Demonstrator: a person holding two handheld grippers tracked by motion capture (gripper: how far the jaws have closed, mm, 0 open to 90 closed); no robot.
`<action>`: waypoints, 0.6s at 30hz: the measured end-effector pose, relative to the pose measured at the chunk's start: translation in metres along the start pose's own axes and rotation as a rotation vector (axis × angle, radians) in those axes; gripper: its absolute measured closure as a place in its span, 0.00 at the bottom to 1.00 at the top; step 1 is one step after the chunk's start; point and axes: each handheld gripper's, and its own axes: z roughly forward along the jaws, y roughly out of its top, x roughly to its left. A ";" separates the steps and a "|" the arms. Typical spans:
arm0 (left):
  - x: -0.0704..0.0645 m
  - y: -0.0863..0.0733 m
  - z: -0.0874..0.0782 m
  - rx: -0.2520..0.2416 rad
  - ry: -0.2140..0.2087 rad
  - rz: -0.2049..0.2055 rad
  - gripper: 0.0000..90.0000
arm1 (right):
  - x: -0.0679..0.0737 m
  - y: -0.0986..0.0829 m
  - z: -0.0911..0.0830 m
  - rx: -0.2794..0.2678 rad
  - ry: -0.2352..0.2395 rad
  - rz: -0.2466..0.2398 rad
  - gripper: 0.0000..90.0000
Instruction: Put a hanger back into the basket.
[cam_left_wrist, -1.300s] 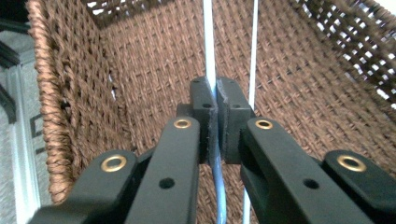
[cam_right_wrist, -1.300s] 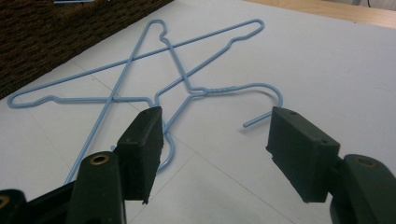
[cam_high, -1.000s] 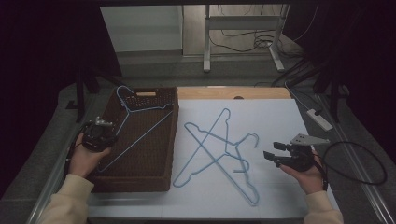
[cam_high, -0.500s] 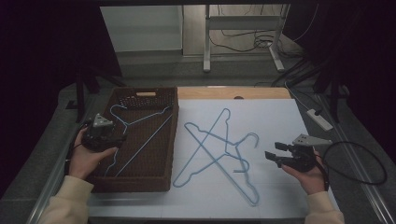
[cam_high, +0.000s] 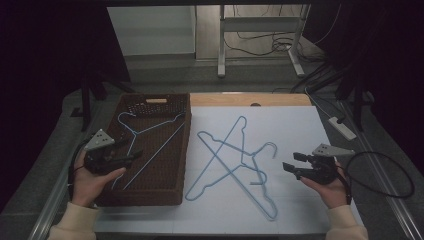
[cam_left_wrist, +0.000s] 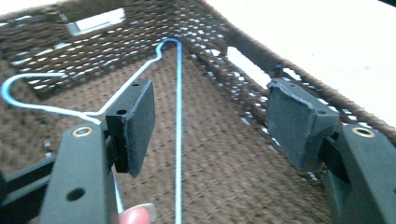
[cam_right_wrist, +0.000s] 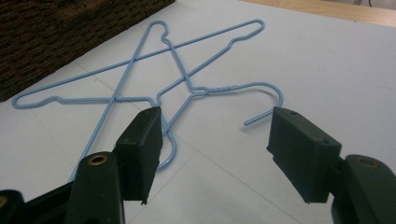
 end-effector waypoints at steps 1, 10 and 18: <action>-0.002 -0.001 0.000 -0.006 -0.004 0.002 0.38 | 0.000 0.000 -0.001 -0.001 0.001 0.000 0.40; -0.025 -0.007 0.006 -0.044 -0.099 0.001 0.38 | 0.009 -0.001 -0.004 0.019 -0.028 -0.017 0.40; -0.037 -0.014 0.013 -0.036 -0.145 0.019 0.38 | 0.021 -0.005 -0.004 0.067 -0.085 -0.010 0.39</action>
